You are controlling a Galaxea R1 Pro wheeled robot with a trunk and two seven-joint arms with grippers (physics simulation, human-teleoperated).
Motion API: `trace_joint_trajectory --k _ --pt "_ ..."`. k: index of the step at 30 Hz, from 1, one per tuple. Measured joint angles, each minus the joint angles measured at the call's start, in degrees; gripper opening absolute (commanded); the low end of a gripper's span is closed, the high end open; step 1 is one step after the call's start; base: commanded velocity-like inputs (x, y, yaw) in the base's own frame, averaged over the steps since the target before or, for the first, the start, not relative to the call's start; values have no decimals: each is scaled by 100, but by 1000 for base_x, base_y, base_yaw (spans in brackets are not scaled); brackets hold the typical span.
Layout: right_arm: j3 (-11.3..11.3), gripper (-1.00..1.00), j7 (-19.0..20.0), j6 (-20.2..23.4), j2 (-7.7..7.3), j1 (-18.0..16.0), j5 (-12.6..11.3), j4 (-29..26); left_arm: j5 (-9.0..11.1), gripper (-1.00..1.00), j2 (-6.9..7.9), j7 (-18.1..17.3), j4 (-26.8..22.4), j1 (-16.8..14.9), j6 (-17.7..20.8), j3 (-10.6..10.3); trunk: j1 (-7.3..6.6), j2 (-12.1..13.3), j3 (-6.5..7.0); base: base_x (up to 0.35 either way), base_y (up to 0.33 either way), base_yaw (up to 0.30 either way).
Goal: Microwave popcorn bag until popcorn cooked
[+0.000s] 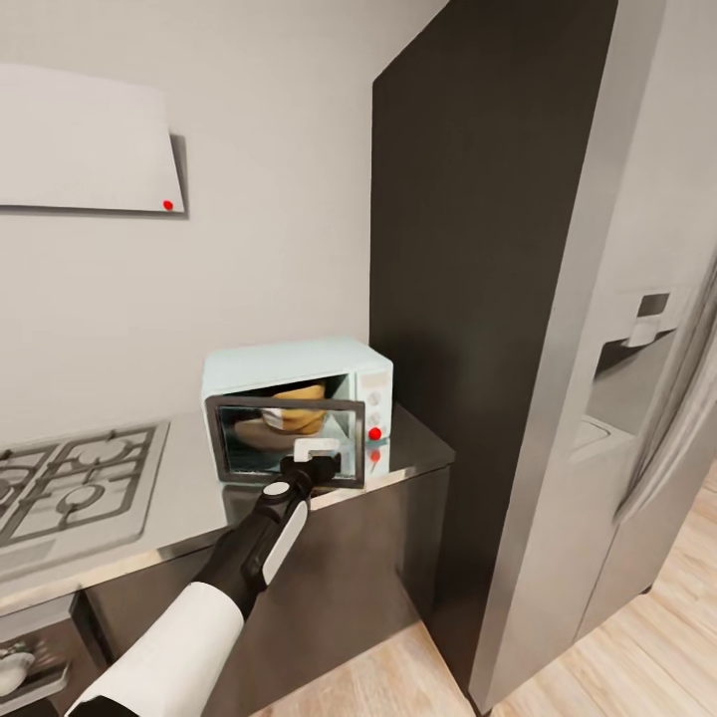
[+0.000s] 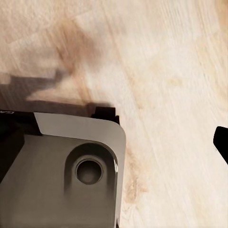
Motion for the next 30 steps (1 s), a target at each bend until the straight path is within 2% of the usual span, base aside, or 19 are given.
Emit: trace_joint_trajectory --k 3,6,22,25,30 --pt "0 100 0 0 2 -1 0 0 -4 100 -9 5 0 0 18 2 1 1 0 20 0 0" --pt "0 100 0 0 2 0 0 0 -2 100 -79 -3 0 0 37 -6 0 0 0 98 0 0" --pt "0 100 0 0 -7 0 0 0 -10 100 -96 -6 27 0 2 -7 -2 0 0 272 0 0" --pt "0 100 0 0 -7 0 0 0 -8 100 -100 -32 26 27 -7 -13 -1 -4 -1 18 0 0" --pt "0 100 0 0 -7 -1 0 0 2 100 -97 -6 1 0 34 -9 5 1 0 -286 0 0"
